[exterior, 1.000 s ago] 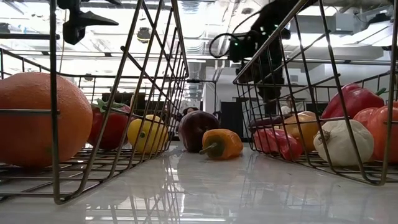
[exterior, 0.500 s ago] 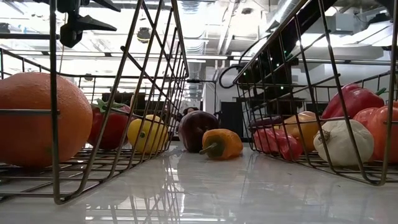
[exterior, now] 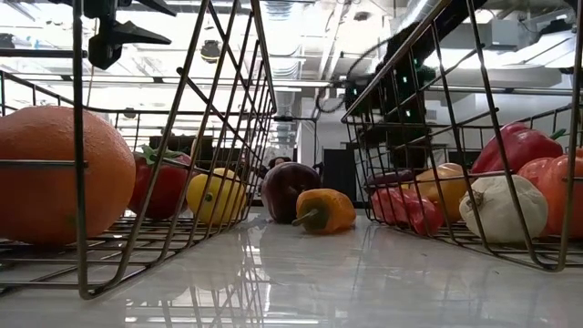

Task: Sort produce into baskets
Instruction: Put the left lime into the left brown wire basket

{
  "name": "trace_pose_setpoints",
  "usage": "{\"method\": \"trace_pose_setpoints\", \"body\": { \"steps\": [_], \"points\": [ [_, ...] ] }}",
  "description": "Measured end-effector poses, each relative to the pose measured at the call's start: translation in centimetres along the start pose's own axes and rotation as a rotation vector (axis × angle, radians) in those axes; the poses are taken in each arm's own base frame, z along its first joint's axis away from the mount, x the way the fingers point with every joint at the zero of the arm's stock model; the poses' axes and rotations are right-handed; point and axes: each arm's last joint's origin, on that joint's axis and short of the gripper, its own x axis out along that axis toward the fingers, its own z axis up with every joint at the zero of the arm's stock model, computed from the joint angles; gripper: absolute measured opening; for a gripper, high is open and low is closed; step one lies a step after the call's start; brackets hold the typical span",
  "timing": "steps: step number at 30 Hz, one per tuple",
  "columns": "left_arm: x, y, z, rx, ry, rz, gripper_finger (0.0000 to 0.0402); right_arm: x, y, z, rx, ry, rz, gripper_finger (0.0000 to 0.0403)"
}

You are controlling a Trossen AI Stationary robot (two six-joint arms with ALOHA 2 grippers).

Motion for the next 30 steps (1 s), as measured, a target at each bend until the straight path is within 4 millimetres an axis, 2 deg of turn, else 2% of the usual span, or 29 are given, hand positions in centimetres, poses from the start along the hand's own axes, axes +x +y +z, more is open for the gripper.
{"method": "trace_pose_setpoints", "body": {
  "steps": [6, 12, 19, 23, 26, 30],
  "points": [
    [0.0, -0.1, -0.1, 0.005, 0.029, -0.026, 0.0183, -6.2, 3.0, 2.2, 0.057, -0.157, -0.025, 0.0234],
    [0.0, 0.0, -0.1, 0.008, 0.036, -0.021, 0.0183, -11.2, 8.4, 4.4, 0.049, -0.363, 0.039, 0.0225],
    [0.0, 0.1, -0.3, -0.019, 0.057, -0.008, 0.0183, -13.1, 16.9, 5.1, -0.031, -0.601, 0.235, 0.0232],
    [0.0, 0.2, -0.2, -0.049, 0.034, 0.008, 0.0183, -14.1, 20.8, 4.9, -0.124, -0.742, 0.332, 0.0233],
    [0.0, 0.2, -0.2, -0.056, 0.017, 0.020, 0.0183, -14.8, 22.4, 4.8, -0.108, -0.827, 0.382, 0.0232],
    [0.3, -0.1, -0.2, -0.062, 0.008, 0.012, 0.0183, -14.4, 22.9, 5.1, -0.037, -0.852, 0.368, 0.0234]
  ]
}}
